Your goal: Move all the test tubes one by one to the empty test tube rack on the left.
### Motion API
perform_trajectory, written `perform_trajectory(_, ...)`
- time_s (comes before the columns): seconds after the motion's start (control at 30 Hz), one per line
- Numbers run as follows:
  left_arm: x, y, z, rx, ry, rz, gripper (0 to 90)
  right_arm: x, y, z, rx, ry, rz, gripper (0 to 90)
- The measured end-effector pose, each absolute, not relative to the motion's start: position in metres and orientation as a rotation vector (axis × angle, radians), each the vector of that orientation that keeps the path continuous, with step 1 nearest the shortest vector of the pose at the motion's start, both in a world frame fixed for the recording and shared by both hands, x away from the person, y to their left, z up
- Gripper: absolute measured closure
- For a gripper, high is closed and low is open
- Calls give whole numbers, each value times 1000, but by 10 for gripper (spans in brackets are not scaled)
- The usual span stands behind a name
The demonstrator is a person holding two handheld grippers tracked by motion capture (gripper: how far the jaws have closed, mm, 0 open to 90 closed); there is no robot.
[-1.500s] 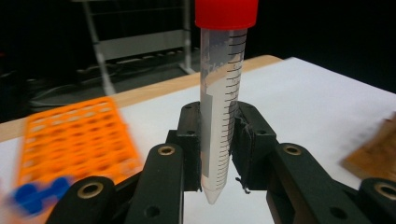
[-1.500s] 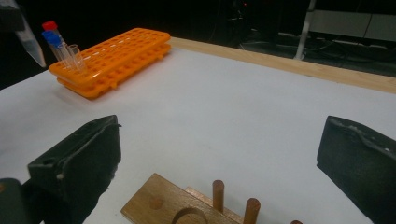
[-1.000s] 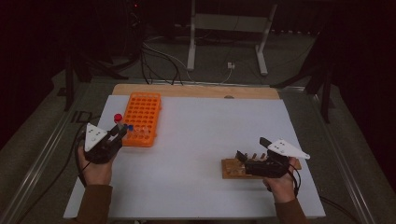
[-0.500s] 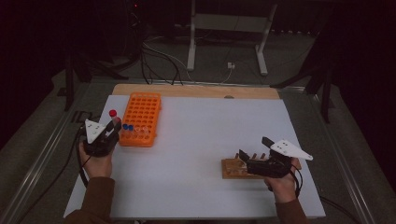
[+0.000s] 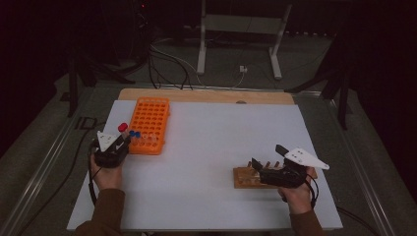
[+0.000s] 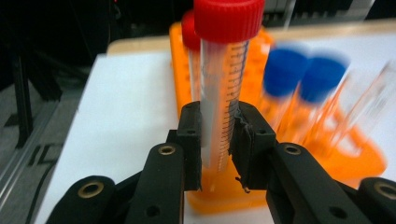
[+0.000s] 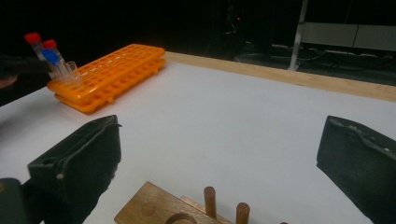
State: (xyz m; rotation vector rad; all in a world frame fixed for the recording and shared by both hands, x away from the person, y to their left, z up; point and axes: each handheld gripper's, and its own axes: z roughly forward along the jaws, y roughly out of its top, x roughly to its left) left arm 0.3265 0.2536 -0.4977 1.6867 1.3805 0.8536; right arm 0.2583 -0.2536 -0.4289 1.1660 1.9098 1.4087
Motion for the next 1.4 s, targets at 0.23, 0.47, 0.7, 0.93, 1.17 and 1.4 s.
perform_trajectory(0.23,329,255,-501,1753,1380,825,753,258,-255,-430,1172,1912,1403,0)
perform_trajectory(0.47,325,258,-500,1729,1405,796,625,258,-256,-430,1172,1910,1402,0)
perform_trajectory(0.7,311,264,-497,1681,1422,775,487,257,-264,-431,1184,1897,1397,0)
perform_trajectory(0.93,290,259,-474,1605,1337,780,299,255,-270,-433,1177,1897,1392,0)
perform_trajectory(1.17,265,238,-460,1580,1216,730,165,254,-275,-437,1162,1904,1410,0)
perform_trajectory(1.4,250,225,-456,1583,1162,704,79,253,-276,-439,1130,1908,1389,0)
